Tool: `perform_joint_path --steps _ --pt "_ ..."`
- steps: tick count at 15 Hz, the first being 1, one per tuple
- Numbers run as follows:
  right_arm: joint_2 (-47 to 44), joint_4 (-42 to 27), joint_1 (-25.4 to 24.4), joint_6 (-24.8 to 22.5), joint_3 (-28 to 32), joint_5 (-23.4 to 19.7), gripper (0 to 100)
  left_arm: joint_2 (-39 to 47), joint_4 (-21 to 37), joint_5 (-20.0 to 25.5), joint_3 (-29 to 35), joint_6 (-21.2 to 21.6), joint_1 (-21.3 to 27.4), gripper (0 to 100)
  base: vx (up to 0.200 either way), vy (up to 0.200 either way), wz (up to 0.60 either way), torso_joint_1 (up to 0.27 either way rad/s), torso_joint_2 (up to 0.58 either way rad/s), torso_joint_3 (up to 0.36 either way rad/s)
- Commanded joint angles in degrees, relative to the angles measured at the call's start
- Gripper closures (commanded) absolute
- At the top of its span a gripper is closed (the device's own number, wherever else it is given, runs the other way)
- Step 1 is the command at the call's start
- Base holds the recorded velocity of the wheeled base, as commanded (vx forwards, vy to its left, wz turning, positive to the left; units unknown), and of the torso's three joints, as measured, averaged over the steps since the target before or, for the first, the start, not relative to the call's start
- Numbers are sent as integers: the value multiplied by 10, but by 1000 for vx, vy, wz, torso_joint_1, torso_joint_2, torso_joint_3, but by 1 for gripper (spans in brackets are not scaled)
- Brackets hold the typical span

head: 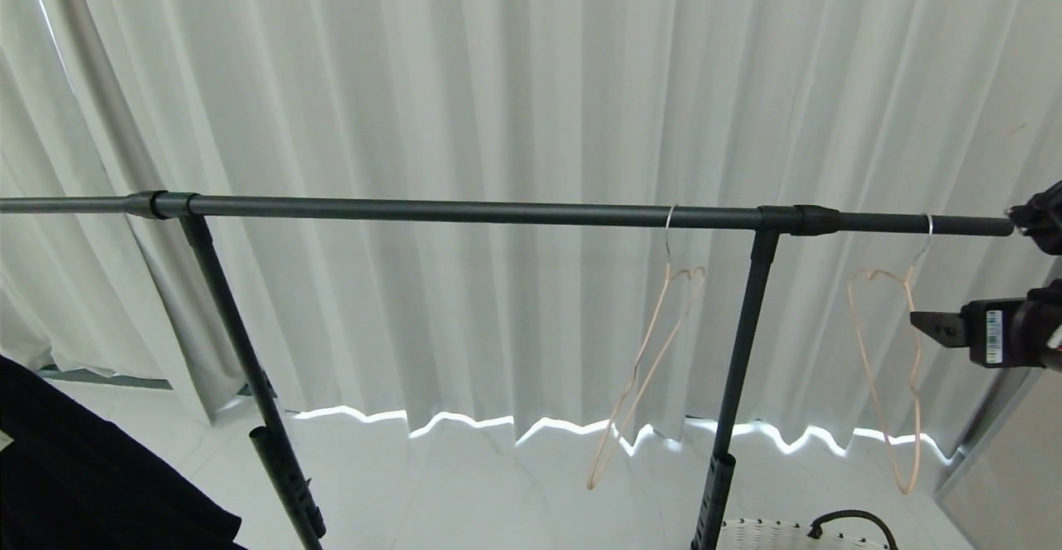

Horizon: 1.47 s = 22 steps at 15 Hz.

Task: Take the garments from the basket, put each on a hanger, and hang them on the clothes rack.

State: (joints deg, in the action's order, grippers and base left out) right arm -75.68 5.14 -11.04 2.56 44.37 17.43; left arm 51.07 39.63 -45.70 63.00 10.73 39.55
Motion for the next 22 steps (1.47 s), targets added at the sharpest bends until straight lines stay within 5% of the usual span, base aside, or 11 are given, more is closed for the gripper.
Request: perform_joint_path --steps 1,6,19,20,22 --pt "-99 21 -35 53 2 71 0 1 0 0 -1 0 0 100 0 0 0 0 0 0" --pt "-159 28 -46 175 1 107 0 3 0 0 -2 1 0 100 0 0 0 0 0 0" --pt "-171 25 -56 240 1 122 0 2 0 -1 -5 2 0 100 0 0 0 0 0 0" --pt "-171 25 -57 240 1 122 100 2 0 -1 -5 2 0 100 0 0 0 0 0 0" --pt "-171 25 -59 240 1 122 100 1 0 -1 -5 2 0 100 0 0 0 0 0 0"
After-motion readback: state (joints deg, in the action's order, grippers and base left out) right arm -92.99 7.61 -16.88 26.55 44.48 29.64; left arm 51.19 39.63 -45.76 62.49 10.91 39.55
